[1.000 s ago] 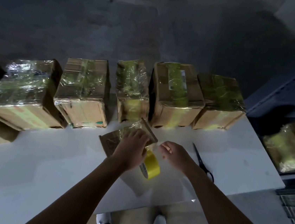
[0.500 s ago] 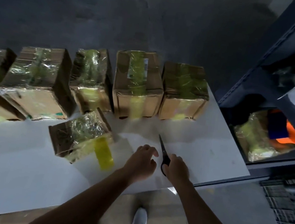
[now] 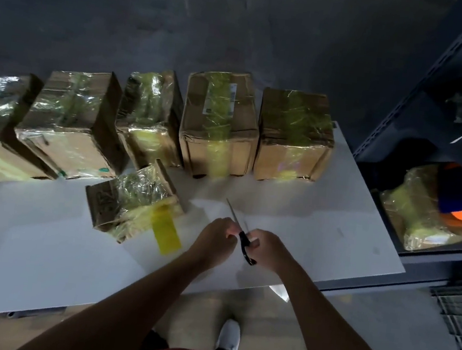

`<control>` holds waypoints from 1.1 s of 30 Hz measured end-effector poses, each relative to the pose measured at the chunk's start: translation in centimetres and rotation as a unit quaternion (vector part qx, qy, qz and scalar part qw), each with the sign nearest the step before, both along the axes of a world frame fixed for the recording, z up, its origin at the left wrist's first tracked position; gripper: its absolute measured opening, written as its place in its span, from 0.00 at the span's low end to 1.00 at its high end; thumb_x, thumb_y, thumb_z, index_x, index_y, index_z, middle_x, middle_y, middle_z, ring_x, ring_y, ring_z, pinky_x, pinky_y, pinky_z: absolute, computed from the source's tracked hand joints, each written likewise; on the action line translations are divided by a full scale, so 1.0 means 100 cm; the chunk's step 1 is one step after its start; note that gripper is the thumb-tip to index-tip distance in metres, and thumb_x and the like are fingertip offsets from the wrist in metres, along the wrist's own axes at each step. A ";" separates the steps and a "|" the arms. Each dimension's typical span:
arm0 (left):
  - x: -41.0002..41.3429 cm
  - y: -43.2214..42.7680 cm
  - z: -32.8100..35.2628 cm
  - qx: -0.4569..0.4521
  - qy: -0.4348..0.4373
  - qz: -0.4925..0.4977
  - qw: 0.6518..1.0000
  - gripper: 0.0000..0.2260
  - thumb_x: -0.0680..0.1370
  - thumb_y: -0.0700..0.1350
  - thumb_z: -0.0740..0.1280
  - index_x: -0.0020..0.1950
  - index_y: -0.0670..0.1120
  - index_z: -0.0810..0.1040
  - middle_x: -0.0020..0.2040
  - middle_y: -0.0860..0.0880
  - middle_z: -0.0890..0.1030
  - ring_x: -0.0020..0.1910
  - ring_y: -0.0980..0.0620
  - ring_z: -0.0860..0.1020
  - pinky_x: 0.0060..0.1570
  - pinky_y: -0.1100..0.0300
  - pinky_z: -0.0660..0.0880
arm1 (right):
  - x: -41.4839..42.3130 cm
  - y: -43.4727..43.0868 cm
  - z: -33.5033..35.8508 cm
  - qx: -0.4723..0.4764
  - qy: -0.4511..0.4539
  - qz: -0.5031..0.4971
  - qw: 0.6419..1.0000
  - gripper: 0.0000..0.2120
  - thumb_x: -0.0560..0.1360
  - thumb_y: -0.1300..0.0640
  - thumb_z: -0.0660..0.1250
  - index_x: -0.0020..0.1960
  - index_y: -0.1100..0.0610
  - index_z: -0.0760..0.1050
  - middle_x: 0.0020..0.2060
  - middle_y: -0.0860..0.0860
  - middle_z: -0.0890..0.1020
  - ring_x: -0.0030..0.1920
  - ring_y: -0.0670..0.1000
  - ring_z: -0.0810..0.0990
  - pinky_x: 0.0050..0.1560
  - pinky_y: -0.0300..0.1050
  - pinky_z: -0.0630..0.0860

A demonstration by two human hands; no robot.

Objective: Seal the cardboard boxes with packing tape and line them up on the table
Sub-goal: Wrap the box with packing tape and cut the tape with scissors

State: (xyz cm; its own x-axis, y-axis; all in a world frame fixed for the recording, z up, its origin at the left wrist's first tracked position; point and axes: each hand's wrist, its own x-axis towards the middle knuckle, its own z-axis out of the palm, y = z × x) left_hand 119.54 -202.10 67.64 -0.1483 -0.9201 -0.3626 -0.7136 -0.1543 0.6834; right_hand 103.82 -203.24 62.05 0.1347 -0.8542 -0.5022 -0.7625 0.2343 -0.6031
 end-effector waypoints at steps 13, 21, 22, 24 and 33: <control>0.092 0.007 0.012 -0.100 0.029 0.333 0.937 0.05 0.77 0.43 0.63 0.41 0.44 0.75 0.35 0.49 0.76 0.35 0.49 0.73 0.32 0.58 0.64 | 0.080 -0.045 0.070 0.010 -0.211 0.119 0.970 0.09 0.74 0.63 0.70 0.54 0.59 0.77 0.39 0.54 0.85 0.39 0.51 0.83 0.39 0.42 0.78; 0.118 0.012 -0.006 -0.013 0.089 0.408 0.909 0.12 0.73 0.46 0.70 0.49 0.44 0.68 0.42 0.44 0.78 0.42 0.42 0.78 0.42 0.48 0.78 | 0.097 -0.061 0.078 0.033 -0.175 0.175 0.968 0.12 0.71 0.60 0.74 0.54 0.54 0.77 0.41 0.54 0.85 0.41 0.55 0.83 0.41 0.43 0.78; 0.118 0.011 -0.007 -0.009 0.106 0.408 0.907 0.14 0.73 0.45 0.71 0.50 0.45 0.67 0.41 0.45 0.77 0.41 0.42 0.79 0.42 0.46 0.79 | 0.099 -0.062 0.077 0.035 -0.169 0.180 0.968 0.13 0.71 0.59 0.74 0.54 0.54 0.77 0.41 0.53 0.85 0.42 0.56 0.83 0.42 0.45 0.78; 0.116 0.012 -0.006 -0.013 0.121 0.398 0.909 0.17 0.72 0.43 0.73 0.52 0.44 0.67 0.39 0.47 0.76 0.40 0.43 0.78 0.42 0.45 0.79 | 0.100 -0.062 0.077 0.040 -0.164 0.185 0.968 0.14 0.70 0.58 0.75 0.55 0.54 0.77 0.41 0.53 0.85 0.43 0.56 0.83 0.43 0.46 0.79; 0.155 0.009 -0.012 0.028 0.148 0.347 0.926 0.22 0.72 0.40 0.74 0.61 0.44 0.68 0.47 0.45 0.78 0.45 0.44 0.78 0.45 0.48 0.78 | 0.093 -0.064 0.080 0.052 -0.116 0.224 0.966 0.16 0.70 0.56 0.76 0.55 0.53 0.77 0.40 0.48 0.84 0.40 0.48 0.82 0.37 0.35 0.75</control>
